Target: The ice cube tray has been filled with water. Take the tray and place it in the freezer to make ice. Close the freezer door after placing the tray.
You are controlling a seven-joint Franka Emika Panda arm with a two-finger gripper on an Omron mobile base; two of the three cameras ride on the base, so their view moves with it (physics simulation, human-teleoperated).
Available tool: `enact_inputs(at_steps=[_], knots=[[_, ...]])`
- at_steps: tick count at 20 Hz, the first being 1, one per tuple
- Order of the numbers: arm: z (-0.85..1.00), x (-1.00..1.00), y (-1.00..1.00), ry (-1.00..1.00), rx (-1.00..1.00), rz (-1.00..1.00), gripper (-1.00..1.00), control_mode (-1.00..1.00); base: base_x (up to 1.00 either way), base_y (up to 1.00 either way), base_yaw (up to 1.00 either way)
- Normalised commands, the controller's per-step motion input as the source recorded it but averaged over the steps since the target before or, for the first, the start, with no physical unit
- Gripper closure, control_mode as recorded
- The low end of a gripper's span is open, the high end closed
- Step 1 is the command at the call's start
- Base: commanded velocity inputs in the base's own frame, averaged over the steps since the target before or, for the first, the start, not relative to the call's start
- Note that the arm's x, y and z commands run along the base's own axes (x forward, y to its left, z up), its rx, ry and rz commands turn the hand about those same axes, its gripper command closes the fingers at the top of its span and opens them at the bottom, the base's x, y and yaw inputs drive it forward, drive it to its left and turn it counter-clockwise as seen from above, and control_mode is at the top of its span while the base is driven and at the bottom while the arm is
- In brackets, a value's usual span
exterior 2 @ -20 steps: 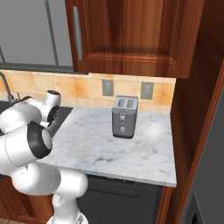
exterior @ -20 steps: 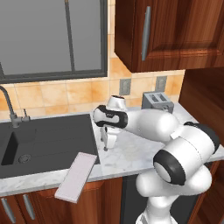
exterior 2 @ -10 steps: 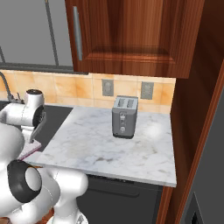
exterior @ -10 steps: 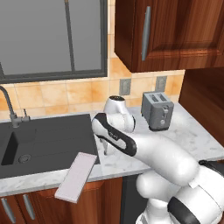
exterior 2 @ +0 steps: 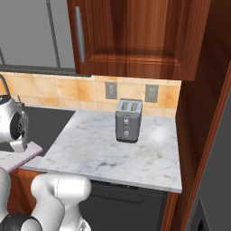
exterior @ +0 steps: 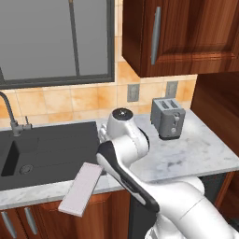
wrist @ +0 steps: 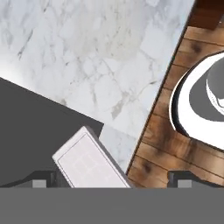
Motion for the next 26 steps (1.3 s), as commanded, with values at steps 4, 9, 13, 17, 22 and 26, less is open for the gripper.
enact_inputs(at_steps=[4,9,13,17,22,26], knots=[[0.56,0.0,0.07,-0.08,-0.21,0.42,-1.0,-1.0,0.0,0.0,0.0],[0.41,0.07,0.13,-0.04,-0.21,0.5,-1.0,-1.0,0.0,0.0,0.0],[0.15,0.1,0.33,0.0,-0.28,0.6,-1.0,-1.0,0.0,0.0,0.0],[0.0,0.03,0.38,0.0,-0.41,0.59,-1.0,-1.0,0.0,0.0,0.0],[0.0,0.0,0.4,-0.04,-0.54,0.52,-1.0,-1.0,0.0,0.0,0.0],[0.0,-0.12,0.43,-0.21,-0.59,0.42,-1.0,-1.0,0.0,0.0,0.0]])
